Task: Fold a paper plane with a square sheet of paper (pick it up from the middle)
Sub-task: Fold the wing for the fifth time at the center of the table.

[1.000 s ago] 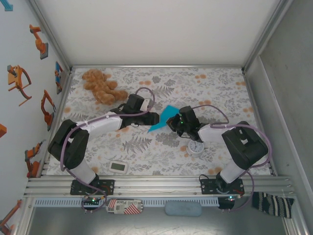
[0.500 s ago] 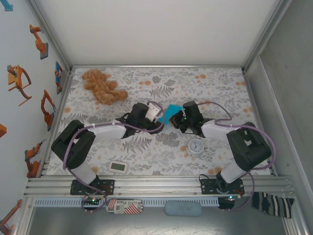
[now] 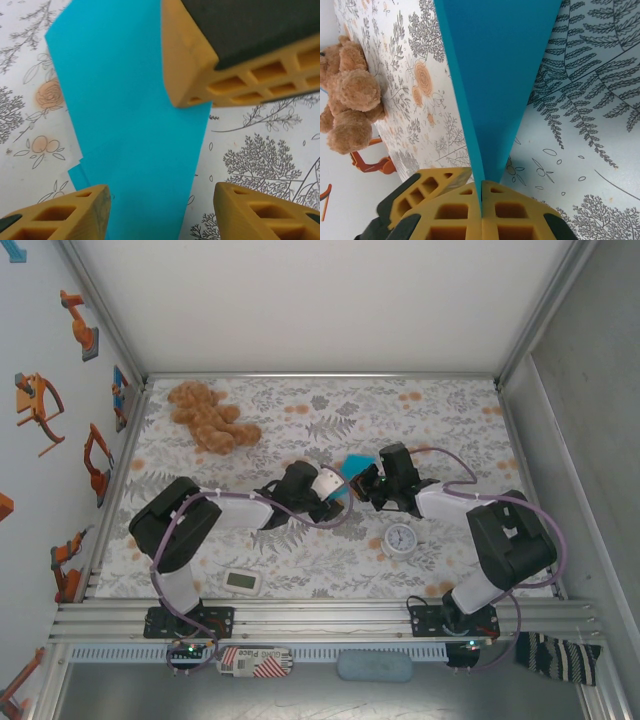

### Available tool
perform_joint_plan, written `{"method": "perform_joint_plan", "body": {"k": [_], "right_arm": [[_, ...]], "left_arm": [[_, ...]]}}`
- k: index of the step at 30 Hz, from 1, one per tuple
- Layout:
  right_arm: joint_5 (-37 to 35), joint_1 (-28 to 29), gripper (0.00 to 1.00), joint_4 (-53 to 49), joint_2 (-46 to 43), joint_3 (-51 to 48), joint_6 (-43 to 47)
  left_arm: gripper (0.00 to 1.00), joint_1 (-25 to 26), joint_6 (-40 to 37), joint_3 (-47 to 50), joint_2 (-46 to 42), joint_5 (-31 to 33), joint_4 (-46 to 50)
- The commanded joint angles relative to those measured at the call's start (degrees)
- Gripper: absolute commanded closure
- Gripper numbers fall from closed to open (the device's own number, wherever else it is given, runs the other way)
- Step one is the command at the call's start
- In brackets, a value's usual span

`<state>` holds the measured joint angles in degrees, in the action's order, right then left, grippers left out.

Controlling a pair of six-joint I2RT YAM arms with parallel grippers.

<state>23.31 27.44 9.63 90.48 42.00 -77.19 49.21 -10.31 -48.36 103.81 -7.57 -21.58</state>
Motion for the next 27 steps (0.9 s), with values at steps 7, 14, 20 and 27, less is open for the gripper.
{"method": "perform_joint_plan", "body": {"k": [7, 14, 20, 27], "right_arm": [[0.98, -0.63, 0.99, -2.37, -1.52, 2.25, -0.07], [1.03, -0.8, 0.99, -3.34, -1.03, 2.31, -0.07], [0.53, -0.99, 0.96, -4.17, -0.83, 2.12, -0.01], [0.12, -1.33, 0.84, -5.13, -1.12, 2.03, 0.02]], "left_arm": [[0.52, 0.47, -6.39, 0.01, 2.53, 1.5, -4.39], [0.61, 0.45, -5.88, 0.63, 2.63, 1.36, -4.87], [0.65, 0.44, -4.75, 1.07, 2.96, 0.2, -4.98], [0.7, 0.18, -3.54, 0.77, 3.58, -1.44, -4.29]]}}
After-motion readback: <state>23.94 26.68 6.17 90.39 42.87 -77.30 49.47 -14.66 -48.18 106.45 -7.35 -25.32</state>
